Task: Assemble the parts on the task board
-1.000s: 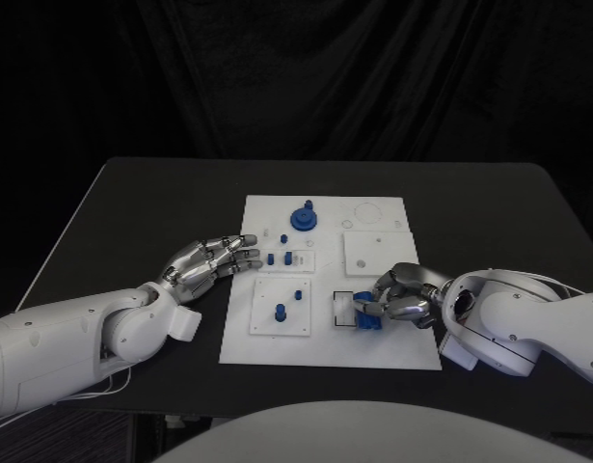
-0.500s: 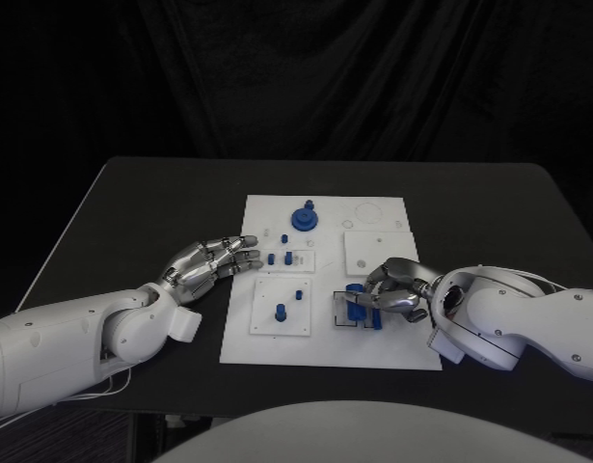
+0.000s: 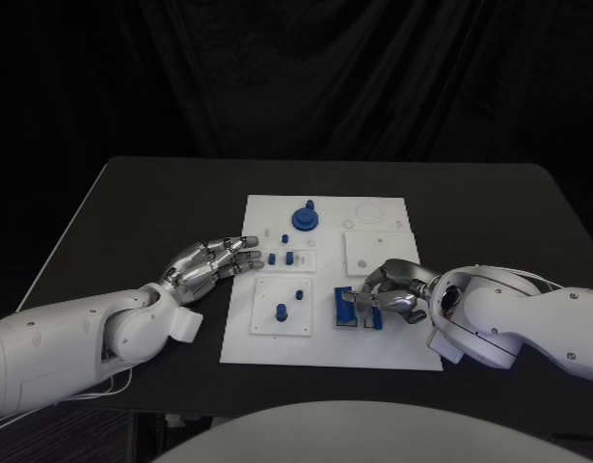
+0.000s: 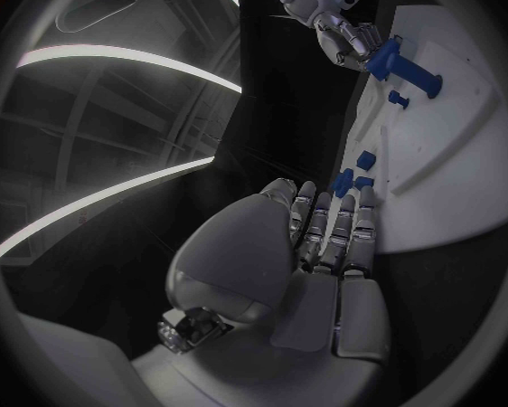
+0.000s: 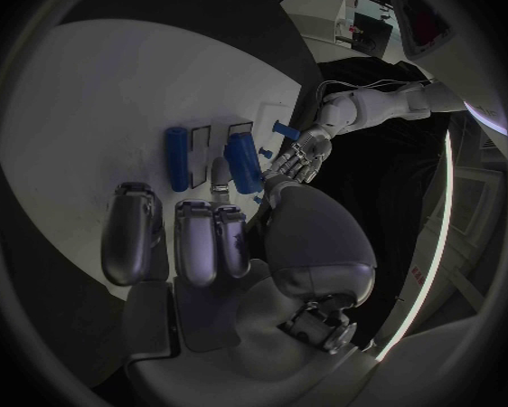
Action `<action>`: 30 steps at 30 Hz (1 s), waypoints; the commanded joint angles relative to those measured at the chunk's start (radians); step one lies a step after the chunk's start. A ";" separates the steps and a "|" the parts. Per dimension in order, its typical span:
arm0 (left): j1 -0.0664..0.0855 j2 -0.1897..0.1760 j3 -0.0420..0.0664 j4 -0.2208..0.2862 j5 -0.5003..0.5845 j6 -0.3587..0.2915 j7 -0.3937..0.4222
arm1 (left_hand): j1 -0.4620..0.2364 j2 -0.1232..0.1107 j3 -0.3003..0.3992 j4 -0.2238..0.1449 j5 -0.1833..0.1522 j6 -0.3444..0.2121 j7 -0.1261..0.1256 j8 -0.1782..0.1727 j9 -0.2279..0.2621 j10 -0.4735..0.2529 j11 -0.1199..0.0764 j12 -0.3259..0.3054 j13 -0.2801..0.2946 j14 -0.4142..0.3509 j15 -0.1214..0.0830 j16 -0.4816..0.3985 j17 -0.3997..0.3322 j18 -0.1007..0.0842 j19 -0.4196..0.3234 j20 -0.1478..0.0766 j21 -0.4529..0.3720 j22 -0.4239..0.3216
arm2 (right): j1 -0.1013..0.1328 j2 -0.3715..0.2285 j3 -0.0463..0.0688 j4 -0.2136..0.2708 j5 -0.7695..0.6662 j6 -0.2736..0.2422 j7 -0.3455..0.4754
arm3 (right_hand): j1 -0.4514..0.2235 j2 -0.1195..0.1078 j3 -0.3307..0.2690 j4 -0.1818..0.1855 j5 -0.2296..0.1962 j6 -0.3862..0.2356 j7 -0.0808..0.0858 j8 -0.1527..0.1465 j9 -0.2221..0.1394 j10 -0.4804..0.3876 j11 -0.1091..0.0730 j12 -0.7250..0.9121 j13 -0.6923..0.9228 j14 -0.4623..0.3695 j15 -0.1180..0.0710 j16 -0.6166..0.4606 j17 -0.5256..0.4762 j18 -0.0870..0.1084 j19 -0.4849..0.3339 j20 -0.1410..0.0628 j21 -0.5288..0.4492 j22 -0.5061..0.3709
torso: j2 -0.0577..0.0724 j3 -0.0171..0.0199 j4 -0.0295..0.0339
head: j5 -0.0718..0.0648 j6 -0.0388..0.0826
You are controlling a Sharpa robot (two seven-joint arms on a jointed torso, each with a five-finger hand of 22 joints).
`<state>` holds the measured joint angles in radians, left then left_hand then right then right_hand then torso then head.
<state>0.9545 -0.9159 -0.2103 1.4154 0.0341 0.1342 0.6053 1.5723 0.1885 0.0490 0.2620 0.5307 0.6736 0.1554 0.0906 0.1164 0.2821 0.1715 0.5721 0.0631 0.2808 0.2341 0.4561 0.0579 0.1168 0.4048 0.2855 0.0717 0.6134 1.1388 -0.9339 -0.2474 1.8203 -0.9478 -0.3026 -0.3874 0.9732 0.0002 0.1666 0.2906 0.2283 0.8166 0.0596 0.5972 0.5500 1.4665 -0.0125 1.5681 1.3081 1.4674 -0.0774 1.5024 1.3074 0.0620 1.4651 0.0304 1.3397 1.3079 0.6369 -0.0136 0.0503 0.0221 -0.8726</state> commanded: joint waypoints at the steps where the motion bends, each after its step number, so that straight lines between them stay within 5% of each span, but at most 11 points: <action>1: -0.003 0.003 0.000 0.000 0.003 0.010 0.002 | 0.006 0.008 0.005 0.002 0.007 -0.002 0.006 0.006 -0.001 0.000 0.009 0.004 0.001 -0.007 -0.002 0.001 0.001 0.007 0.006 0.002 0.000 -0.002 | 0.000 -0.001 0.000 0.001 0.001 0.034 -0.030 | -0.011 0.002 -0.009 0.001 -0.002 0.003 0.004 -0.003 -0.001 0.104 0.003 0.003 0.263 0.074 0.003 -0.005 0.109 -0.007 0.021 0.005 -0.004 0.190 | 0.001 0.0002 -0.0006 | 0.000 0.000; 12: -0.004 0.004 0.000 -0.001 0.003 0.010 0.003 | 0.006 0.007 0.008 0.002 0.007 -0.002 0.006 0.007 -0.002 0.000 0.009 0.004 0.001 -0.007 -0.002 0.001 0.001 0.008 0.006 0.002 0.000 -0.002 | 0.000 -0.005 0.000 0.002 0.001 0.026 -0.019 | -0.026 0.008 -0.021 0.001 -0.008 0.009 0.002 0.001 0.001 0.104 0.002 0.003 0.263 0.074 0.002 -0.006 0.106 -0.005 0.019 0.004 -0.009 0.188 | -0.001 0.0004 -0.0011 | 0.003 0.000; 18: -0.004 0.001 0.000 0.001 0.003 0.008 0.007 | 0.007 0.007 0.011 0.000 0.008 -0.002 0.006 0.007 -0.002 0.000 0.009 0.004 0.001 -0.007 -0.002 0.002 0.001 0.008 0.006 0.002 0.000 -0.003 | 0.000 -0.030 0.000 0.017 -0.091 -0.089 0.080 | 0.003 -0.001 -0.024 -0.012 -0.006 0.007 0.001 0.004 0.002 0.104 0.001 0.003 0.263 0.074 0.001 -0.004 0.110 -0.006 0.019 0.003 -0.008 0.188 | 0.000 0.0003 -0.0002 | 0.008 0.000; 21: -0.004 -0.001 0.000 0.002 0.003 0.006 0.008 | 0.007 0.007 0.012 0.000 0.009 -0.002 0.006 0.007 -0.002 0.000 0.009 0.004 0.001 -0.007 -0.002 0.002 0.001 0.008 0.006 0.002 0.000 -0.003 | 0.000 -0.052 0.000 0.033 -0.200 -0.171 0.142 | 0.102 -0.032 -0.016 -0.067 0.017 -0.011 0.003 0.005 0.005 0.104 0.001 0.003 0.263 0.075 0.001 -0.003 0.112 -0.004 0.015 0.003 -0.016 0.186 | 0.000 0.0001 0.0001 | 0.010 0.000; 24: -0.004 -0.004 0.000 0.003 0.003 0.005 0.009 | 0.007 0.006 0.014 -0.001 0.009 -0.002 0.006 0.007 -0.002 0.001 0.009 0.004 0.001 -0.006 -0.003 0.003 0.001 0.008 0.006 0.002 0.000 -0.003 | 0.000 -0.076 0.000 0.055 -0.322 -0.246 0.191 | 0.152 -0.048 -0.020 -0.083 0.024 -0.031 0.009 0.006 0.006 0.104 0.007 0.003 0.263 0.073 0.005 -0.006 0.106 -0.004 0.012 0.006 -0.019 0.185 | 0.000 0.0000 0.0002 | 0.012 0.000; 27: -0.005 -0.005 0.000 0.002 0.003 0.004 0.010 | 0.008 0.006 0.016 -0.001 0.011 -0.001 0.005 0.008 -0.001 0.001 0.009 0.004 0.001 -0.005 -0.003 0.004 0.001 0.008 0.007 0.002 0.000 -0.004 | 0.000 -0.095 0.000 0.074 -0.415 -0.278 0.209 | 0.186 -0.063 -0.028 -0.088 0.015 -0.054 0.016 0.006 0.006 0.104 0.013 0.003 0.263 0.068 0.011 -0.015 0.090 -0.001 0.005 0.011 -0.033 0.181 | 0.000 -0.0001 0.0000 | 0.012 0.000; 30: -0.005 -0.004 0.000 0.001 0.003 0.004 0.010 | 0.008 0.005 0.018 -0.002 0.013 -0.001 0.006 0.008 -0.001 0.002 0.009 0.004 0.001 -0.005 -0.003 0.004 0.001 0.008 0.007 0.002 0.000 -0.004 | -0.002 -0.107 0.000 0.086 -0.489 -0.276 0.208 | 0.238 -0.078 -0.035 -0.099 -0.004 -0.147 0.036 -0.006 0.002 0.083 0.023 -0.008 0.238 0.054 0.021 -0.037 0.049 0.009 -0.019 0.020 -0.083 0.167 | 0.000 0.0000 0.0006 | 0.011 0.000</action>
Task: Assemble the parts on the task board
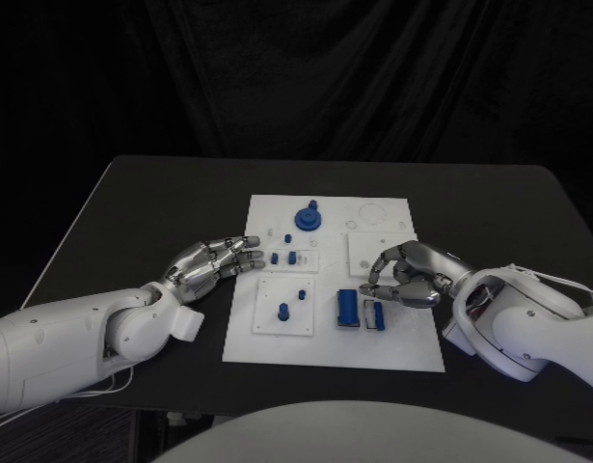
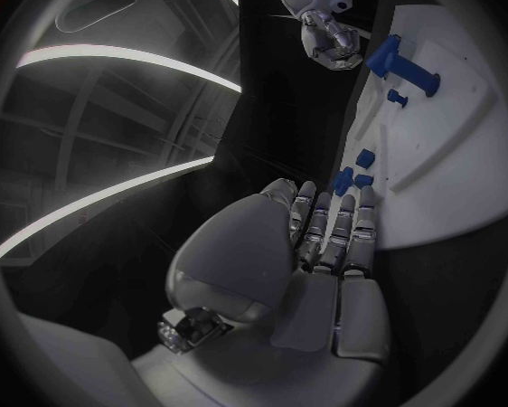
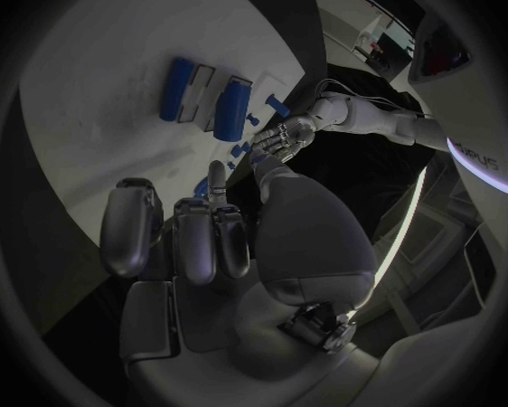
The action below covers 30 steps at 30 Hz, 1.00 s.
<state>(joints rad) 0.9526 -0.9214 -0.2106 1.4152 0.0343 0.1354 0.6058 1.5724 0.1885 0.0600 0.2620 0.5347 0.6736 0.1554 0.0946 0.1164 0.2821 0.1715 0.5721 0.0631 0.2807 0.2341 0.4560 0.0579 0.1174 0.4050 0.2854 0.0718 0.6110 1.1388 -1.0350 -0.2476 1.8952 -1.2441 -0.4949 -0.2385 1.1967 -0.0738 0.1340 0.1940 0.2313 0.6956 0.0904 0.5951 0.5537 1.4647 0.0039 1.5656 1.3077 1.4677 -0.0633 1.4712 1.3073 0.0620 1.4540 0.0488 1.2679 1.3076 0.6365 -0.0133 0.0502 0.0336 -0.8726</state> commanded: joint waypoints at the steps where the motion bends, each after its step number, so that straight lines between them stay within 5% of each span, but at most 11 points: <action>1: -0.003 0.001 0.000 0.001 0.003 0.003 0.010 | 0.008 0.005 0.007 -0.002 0.009 -0.001 0.006 0.004 -0.001 0.002 0.009 0.004 0.001 -0.005 -0.003 0.004 0.001 0.008 0.007 0.002 0.000 -0.002 | -0.003 -0.008 0.000 0.013 -0.205 -0.080 0.058 | 0.020 -0.005 -0.005 -0.001 -0.011 -0.038 0.007 -0.002 -0.002 0.080 0.006 -0.008 0.233 0.052 0.007 -0.007 0.047 0.010 -0.010 0.002 -0.015 0.166 | 0.000 -0.0004 0.0006 | -0.001 0.000; 7: -0.004 0.002 0.000 0.001 0.003 0.003 0.011 | 0.008 0.005 0.007 -0.002 0.009 -0.001 0.006 0.004 -0.001 0.002 0.009 0.004 0.001 -0.005 -0.003 0.004 0.001 0.008 0.007 0.002 0.000 -0.002 | -0.022 -0.007 0.000 0.017 -0.288 -0.031 0.032 | 0.115 -0.015 -0.022 0.002 -0.024 -0.203 0.018 0.014 -0.012 -0.025 0.011 -0.062 0.130 0.021 0.013 -0.046 -0.024 0.025 -0.050 0.010 -0.097 0.145 | -0.001 0.0004 -0.0006 | 0.000 0.000; 9: -0.005 0.002 0.000 0.001 0.003 0.003 0.010 | 0.008 0.003 0.010 -0.003 0.012 -0.001 0.006 0.005 -0.001 0.003 0.010 0.005 0.001 -0.005 -0.004 0.004 0.001 0.008 0.007 0.002 0.000 -0.002 | -0.032 -0.002 0.000 0.014 -0.307 -0.011 0.021 | 0.180 -0.019 -0.014 -0.011 0.030 -0.313 0.017 -0.014 -0.046 -0.113 0.011 -0.108 0.053 0.004 0.014 -0.066 -0.057 0.032 -0.069 0.012 -0.136 0.135 | -0.001 0.0008 -0.0016 | -0.001 0.000; 14: -0.005 0.000 0.000 0.002 0.003 0.003 0.011 | 0.008 0.003 0.010 -0.003 0.012 -0.001 0.006 0.005 -0.001 0.003 0.010 0.005 0.001 -0.005 -0.004 0.004 0.001 0.008 0.007 0.002 0.000 -0.002 | -0.058 0.010 0.000 0.002 -0.331 0.003 -0.001 | 0.235 -0.034 -0.014 0.012 0.048 -0.434 0.008 -0.059 -0.120 -0.232 0.005 -0.183 -0.057 -0.005 0.010 -0.075 -0.075 0.035 -0.078 0.008 -0.161 0.131 | -0.001 0.0013 -0.0018 | 0.001 0.000; 22: -0.006 -0.002 0.000 0.003 0.003 0.004 0.009 | 0.008 0.003 0.010 -0.003 0.012 -0.001 0.006 0.005 -0.001 0.003 0.010 0.005 0.001 -0.005 -0.004 0.004 0.001 0.008 0.007 0.002 0.000 -0.002 | -0.078 0.034 0.000 -0.009 -0.363 -0.019 -0.032 | 0.256 -0.051 -0.030 0.058 0.027 -0.441 0.012 -0.043 -0.153 -0.201 0.007 -0.165 -0.038 0.005 0.010 -0.063 -0.057 0.029 -0.062 0.007 -0.136 0.140 | 0.000 0.0001 0.0000 | -0.004 0.000; 30: -0.006 -0.002 0.000 0.003 0.003 0.005 0.008 | 0.007 0.003 0.014 -0.003 0.013 0.000 0.007 0.005 -0.001 0.004 0.011 0.005 0.001 -0.004 -0.004 0.005 0.001 0.008 0.008 0.002 0.001 -0.003 | -0.086 0.049 0.000 -0.015 -0.379 -0.027 -0.045 | 0.228 -0.070 -0.067 0.100 -0.061 -0.411 0.021 -0.002 -0.186 -0.175 0.014 -0.142 -0.017 0.009 0.015 -0.059 -0.054 0.028 -0.055 0.011 -0.134 0.142 | 0.000 0.0003 0.0001 | -0.003 0.000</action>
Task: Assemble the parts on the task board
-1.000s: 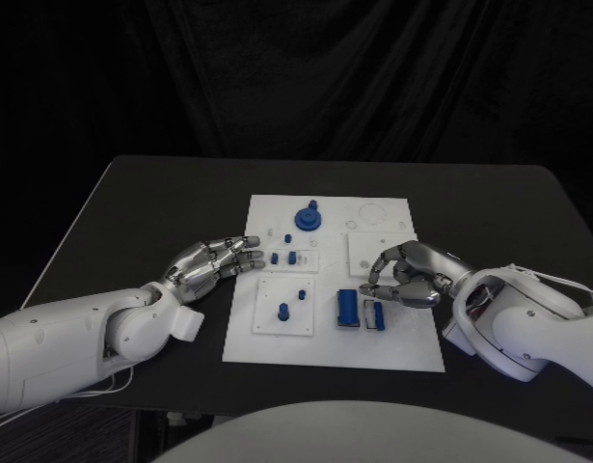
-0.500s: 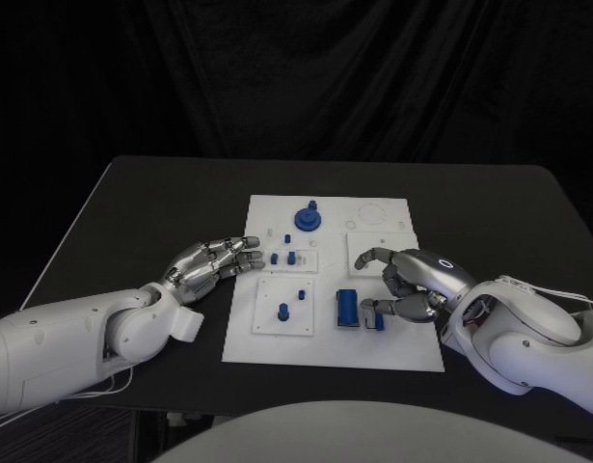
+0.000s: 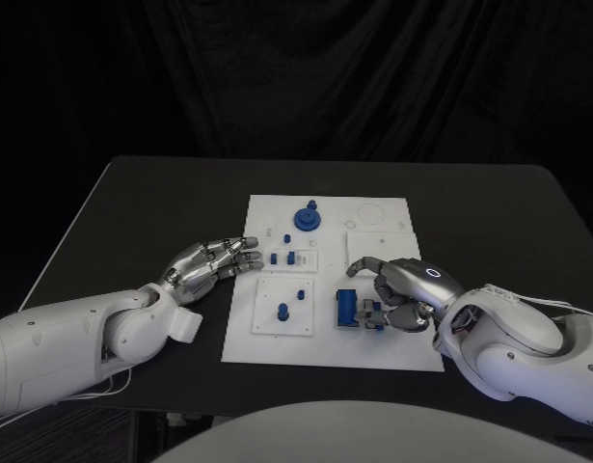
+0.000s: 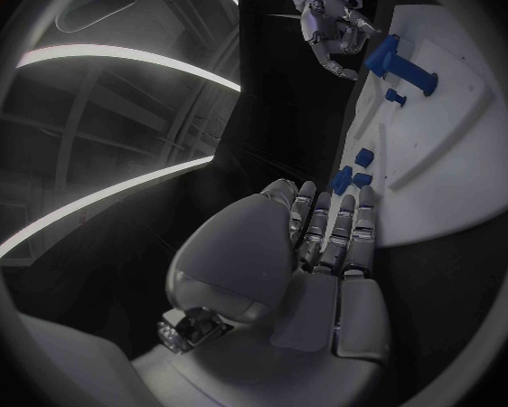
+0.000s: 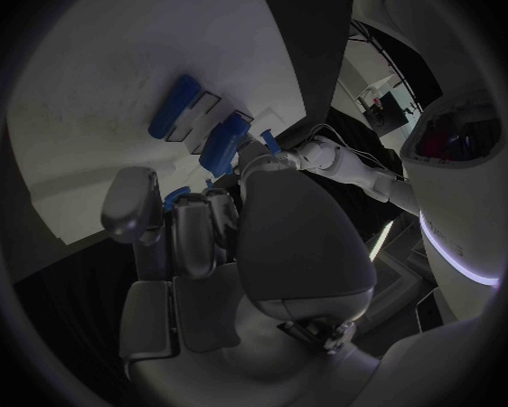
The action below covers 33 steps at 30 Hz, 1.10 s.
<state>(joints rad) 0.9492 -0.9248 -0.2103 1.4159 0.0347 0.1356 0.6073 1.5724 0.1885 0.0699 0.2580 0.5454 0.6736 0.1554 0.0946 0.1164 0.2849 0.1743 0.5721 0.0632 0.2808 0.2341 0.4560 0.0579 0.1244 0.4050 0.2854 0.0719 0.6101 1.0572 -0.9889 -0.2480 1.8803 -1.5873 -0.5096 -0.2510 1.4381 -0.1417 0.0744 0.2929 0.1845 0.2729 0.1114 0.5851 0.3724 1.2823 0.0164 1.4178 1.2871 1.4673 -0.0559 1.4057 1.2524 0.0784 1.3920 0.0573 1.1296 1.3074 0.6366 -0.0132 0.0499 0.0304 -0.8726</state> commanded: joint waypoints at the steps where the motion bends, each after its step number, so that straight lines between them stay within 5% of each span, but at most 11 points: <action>1: -0.003 0.001 0.000 0.002 0.003 0.005 0.007 | 0.007 0.003 0.004 0.001 0.003 0.000 0.007 0.005 -0.001 0.001 0.008 0.005 0.001 -0.004 -0.004 0.005 0.001 0.001 0.008 0.002 0.001 -0.002 | -0.005 0.004 0.000 -0.001 -0.037 -0.011 -0.033 | -0.023 -0.002 -0.011 0.001 -0.026 0.019 0.002 0.015 -0.006 0.013 0.003 0.010 0.010 0.010 0.009 0.007 0.002 0.012 0.008 0.004 0.005 0.143 | 0.000 0.0003 0.0006 | 0.000 0.000; 8: -0.004 0.002 0.000 0.001 0.003 0.006 0.004 | 0.007 0.003 0.004 0.001 0.003 0.000 0.007 0.005 -0.001 0.001 0.008 0.005 0.001 -0.004 -0.004 0.005 0.001 0.001 0.008 0.002 0.001 -0.002 | -0.017 0.015 0.000 -0.005 -0.039 -0.013 -0.035 | -0.062 -0.008 -0.020 0.002 -0.062 0.040 0.015 0.051 -0.017 0.022 0.012 0.022 0.021 0.009 0.016 0.005 -0.004 0.012 0.007 0.010 -0.001 0.142 | 0.000 -0.0006 0.0005 | -0.002 0.000; 22: -0.004 0.004 0.000 0.000 0.003 0.007 0.001 | 0.007 0.002 0.006 0.001 0.003 0.000 0.008 0.006 -0.001 0.002 0.009 0.005 0.001 -0.005 -0.004 0.004 0.001 0.001 0.008 0.002 0.001 -0.003 | -0.029 0.028 0.000 -0.011 -0.040 -0.018 -0.036 | -0.081 -0.057 -0.045 0.005 -0.088 -0.022 0.032 0.087 -0.035 -0.007 0.029 0.015 -0.001 -0.001 0.032 -0.004 -0.024 0.018 -0.006 0.023 -0.031 0.134 | 0.000 -0.0002 -0.0001 | 0.000 0.000; 26: -0.004 0.004 0.000 0.000 0.003 0.006 0.000 | 0.007 0.002 0.006 0.001 0.003 0.000 0.008 0.006 -0.001 0.002 0.009 0.005 0.001 -0.005 -0.004 0.004 0.001 0.001 0.008 0.002 0.001 -0.003 | -0.030 0.032 0.000 -0.013 -0.053 -0.014 -0.048 | -0.045 -0.051 -0.037 0.004 -0.026 -0.081 0.041 0.114 -0.043 -0.040 0.037 0.004 -0.025 -0.013 0.039 -0.014 -0.044 0.023 -0.021 0.031 -0.063 0.127 | 0.000 -0.0001 -0.0003 | 0.000 0.000; 33: -0.005 0.005 0.000 0.000 0.003 0.007 -0.003 | 0.007 0.002 0.006 0.001 0.003 0.000 0.008 0.006 -0.001 0.002 0.009 0.005 0.001 -0.005 -0.004 0.004 0.001 0.001 0.008 0.002 0.001 -0.003 | -0.031 0.038 0.000 -0.017 -0.078 -0.008 -0.066 | 0.019 -0.007 -0.002 -0.001 0.069 -0.116 0.043 0.165 -0.055 -0.068 0.039 -0.005 -0.047 -0.022 0.042 -0.018 -0.057 0.026 -0.029 0.035 -0.079 0.124 | 0.000 -0.0004 0.0002 | 0.000 0.000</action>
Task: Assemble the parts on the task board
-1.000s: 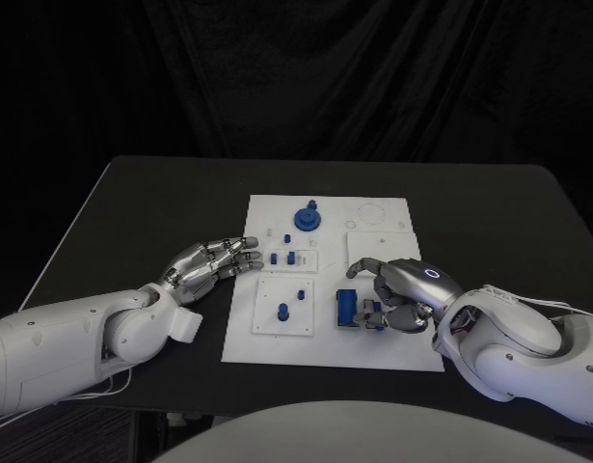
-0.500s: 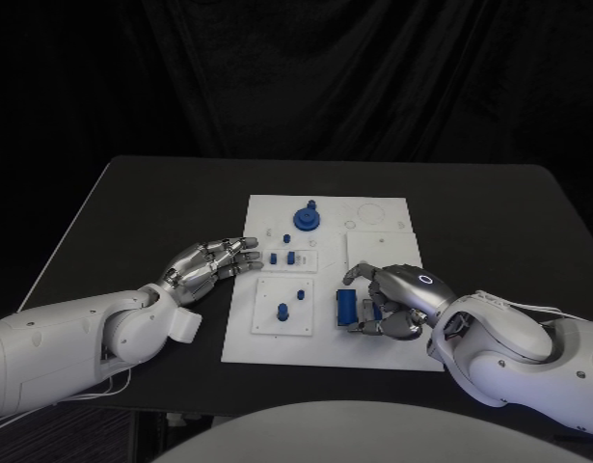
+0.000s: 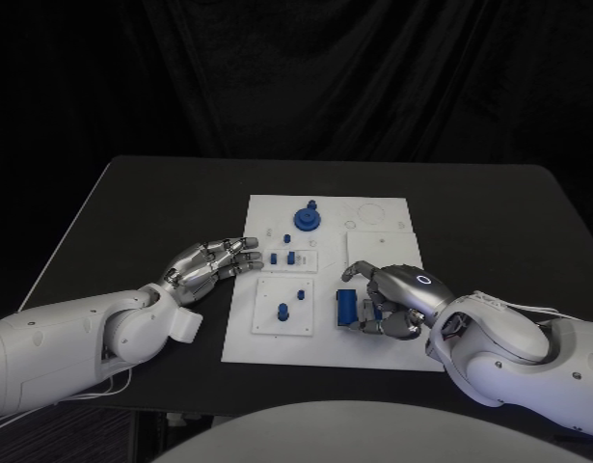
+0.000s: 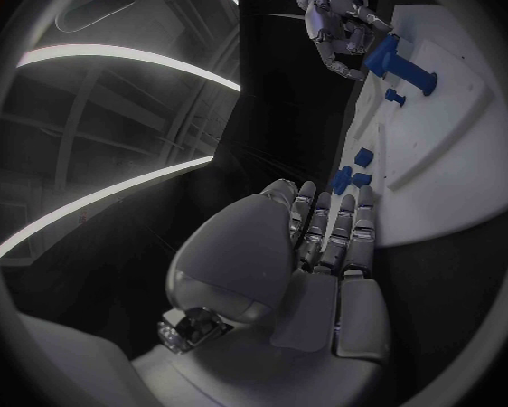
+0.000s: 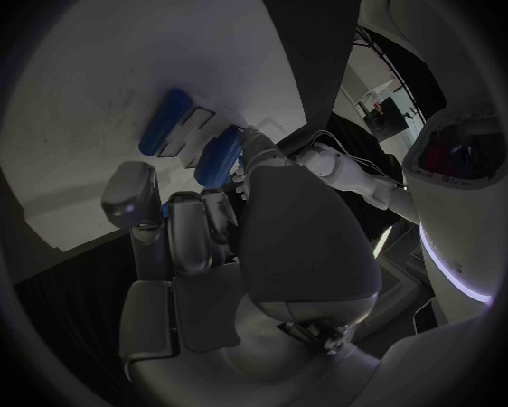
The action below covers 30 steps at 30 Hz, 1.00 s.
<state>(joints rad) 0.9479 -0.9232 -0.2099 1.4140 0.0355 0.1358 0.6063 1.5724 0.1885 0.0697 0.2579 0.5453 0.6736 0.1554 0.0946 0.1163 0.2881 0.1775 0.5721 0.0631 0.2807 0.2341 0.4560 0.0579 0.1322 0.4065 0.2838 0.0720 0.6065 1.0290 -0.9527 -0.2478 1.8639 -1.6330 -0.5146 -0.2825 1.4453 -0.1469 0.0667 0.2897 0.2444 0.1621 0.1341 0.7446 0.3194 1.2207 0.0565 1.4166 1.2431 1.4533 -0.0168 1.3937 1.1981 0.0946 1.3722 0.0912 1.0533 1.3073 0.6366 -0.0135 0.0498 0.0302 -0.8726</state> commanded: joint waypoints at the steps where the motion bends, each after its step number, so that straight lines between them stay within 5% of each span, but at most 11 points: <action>1: -0.003 0.003 -0.001 0.001 0.002 0.007 -0.002 | 0.007 0.002 0.006 0.001 0.003 0.000 0.008 0.006 -0.001 -0.002 0.005 0.005 0.001 -0.005 -0.004 0.004 0.001 -0.007 0.006 0.004 0.000 0.001 | -0.003 0.002 0.000 -0.001 -0.034 -0.003 -0.036 | 0.013 -0.001 0.006 0.002 0.010 -0.006 0.020 0.006 -0.002 -0.006 -0.001 -0.003 -0.002 -0.007 0.003 -0.006 -0.002 0.010 -0.009 0.001 -0.003 0.124 | 0.000 -0.0002 0.0001 | 0.000 0.000; 11: -0.004 0.006 -0.001 0.000 0.002 0.009 -0.006 | 0.006 0.001 0.008 0.001 0.004 0.000 0.008 0.006 -0.001 -0.001 0.006 0.005 0.001 -0.006 -0.005 0.002 0.001 -0.006 0.006 0.004 0.000 0.001 | -0.009 0.009 0.000 -0.003 -0.041 0.006 -0.051 | 0.019 0.004 0.010 0.002 0.013 -0.008 0.021 0.016 -0.005 -0.003 0.000 -0.001 0.001 -0.007 0.003 -0.004 0.000 0.010 -0.008 0.001 -0.002 0.124 | 0.000 -0.0002 0.0006 | -0.002 0.000; 19: -0.005 0.008 -0.001 -0.002 0.002 0.011 -0.009 | 0.006 0.001 0.009 0.001 0.004 0.000 0.009 0.006 -0.001 -0.001 0.007 0.005 0.001 -0.007 -0.006 0.002 0.001 -0.006 0.006 0.004 0.000 0.000 | -0.014 0.015 0.000 -0.004 -0.042 0.009 -0.053 | 0.001 0.015 0.007 0.002 -0.003 0.010 0.024 0.067 -0.003 0.009 0.003 0.010 0.011 -0.004 0.005 0.000 0.004 0.008 -0.003 0.003 0.005 0.126 | 0.000 0.0000 0.0000 | 0.000 0.000; 24: -0.006 0.009 -0.001 -0.003 0.002 0.012 -0.009 | 0.005 0.001 0.010 0.001 0.004 0.000 0.009 0.006 -0.001 -0.001 0.007 0.005 0.001 -0.007 -0.006 0.001 0.001 -0.006 0.006 0.004 0.000 0.000 | -0.016 0.014 0.000 -0.002 -0.042 0.001 -0.050 | -0.003 0.021 0.007 0.000 0.000 0.021 0.023 0.105 0.000 0.013 0.003 0.016 0.016 -0.003 0.006 0.002 0.004 0.008 -0.001 0.004 0.006 0.127 | 0.000 0.0001 0.0005 | 0.000 0.000; 30: -0.008 0.010 -0.001 -0.005 0.002 0.015 -0.013 | 0.005 0.001 0.010 0.001 0.004 0.000 0.009 0.006 -0.001 -0.001 0.007 0.005 0.001 -0.007 -0.006 0.001 0.001 -0.006 0.006 0.004 0.000 0.000 | -0.016 0.009 0.000 0.001 -0.042 -0.021 -0.042 | -0.017 0.052 0.012 -0.005 0.083 0.055 0.016 0.193 0.012 0.021 -0.001 0.023 0.021 0.002 0.002 0.009 0.011 0.006 0.007 0.001 0.021 0.131 | 0.000 0.0000 0.0003 | -0.001 0.000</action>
<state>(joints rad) 0.9451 -0.9162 -0.2090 1.4084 0.0366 0.1399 0.6052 1.5724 0.1885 0.0752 0.2579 0.5453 0.6736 0.1554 0.0945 0.1164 0.2881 0.1774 0.5721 0.0631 0.2771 0.2305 0.4561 0.0579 0.1471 0.4084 0.2818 0.0732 0.6077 1.0157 -0.9414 -0.2477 1.8611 -1.6653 -0.5135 -0.3152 1.4279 -0.1032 0.0751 0.2864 0.3178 0.2090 0.1369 0.9271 0.3281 1.2350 0.0548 1.4338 1.2635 1.4533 -0.0168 1.3991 1.2079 0.0945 1.3722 0.0912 1.0688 1.3073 0.6367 -0.0135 0.0500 0.0297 -0.8726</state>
